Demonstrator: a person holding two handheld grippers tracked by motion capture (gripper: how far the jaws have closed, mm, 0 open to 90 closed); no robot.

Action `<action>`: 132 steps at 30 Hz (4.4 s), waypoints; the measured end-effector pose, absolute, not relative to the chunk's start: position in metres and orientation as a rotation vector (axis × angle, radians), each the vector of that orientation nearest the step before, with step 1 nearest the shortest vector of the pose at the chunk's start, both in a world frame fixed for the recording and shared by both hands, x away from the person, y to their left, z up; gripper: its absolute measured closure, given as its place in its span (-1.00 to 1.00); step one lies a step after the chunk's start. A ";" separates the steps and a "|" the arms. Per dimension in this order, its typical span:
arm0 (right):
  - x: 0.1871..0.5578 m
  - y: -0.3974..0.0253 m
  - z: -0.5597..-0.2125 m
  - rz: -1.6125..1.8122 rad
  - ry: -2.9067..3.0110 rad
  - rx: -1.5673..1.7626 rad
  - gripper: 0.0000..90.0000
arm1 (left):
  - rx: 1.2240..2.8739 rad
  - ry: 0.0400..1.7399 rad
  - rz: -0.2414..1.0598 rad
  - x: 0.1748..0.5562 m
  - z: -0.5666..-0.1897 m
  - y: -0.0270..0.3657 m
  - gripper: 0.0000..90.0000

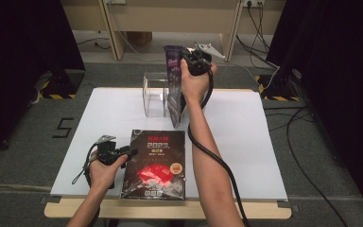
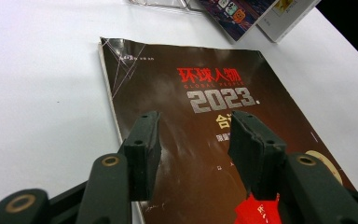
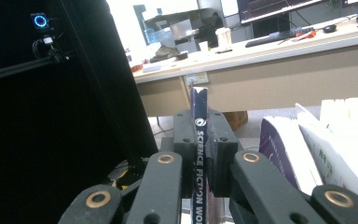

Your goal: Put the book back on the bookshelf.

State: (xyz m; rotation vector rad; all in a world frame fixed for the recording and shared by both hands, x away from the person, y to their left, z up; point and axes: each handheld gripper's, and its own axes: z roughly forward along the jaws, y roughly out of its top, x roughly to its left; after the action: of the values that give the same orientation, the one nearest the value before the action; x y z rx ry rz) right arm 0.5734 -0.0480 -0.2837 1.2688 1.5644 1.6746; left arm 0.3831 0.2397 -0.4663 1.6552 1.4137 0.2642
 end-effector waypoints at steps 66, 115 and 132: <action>0.449 -0.092 -0.343 1.465 1.650 1.302 0.59 | 1.679 1.399 0.236 0.381 -0.469 0.229 0.16; 0.467 -0.081 -0.338 1.513 1.720 1.301 0.88 | 1.673 1.399 0.224 0.382 -0.468 0.231 0.16; 0.471 -0.070 -0.321 1.543 1.666 1.216 0.88 | 1.673 1.396 0.227 0.382 -0.467 0.232 0.16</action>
State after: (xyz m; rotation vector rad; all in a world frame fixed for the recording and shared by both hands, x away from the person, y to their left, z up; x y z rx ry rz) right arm 0.4713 -0.0698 -0.3210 1.2158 1.6657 1.5433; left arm 0.3821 0.2322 -0.4666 1.6732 1.3964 0.2269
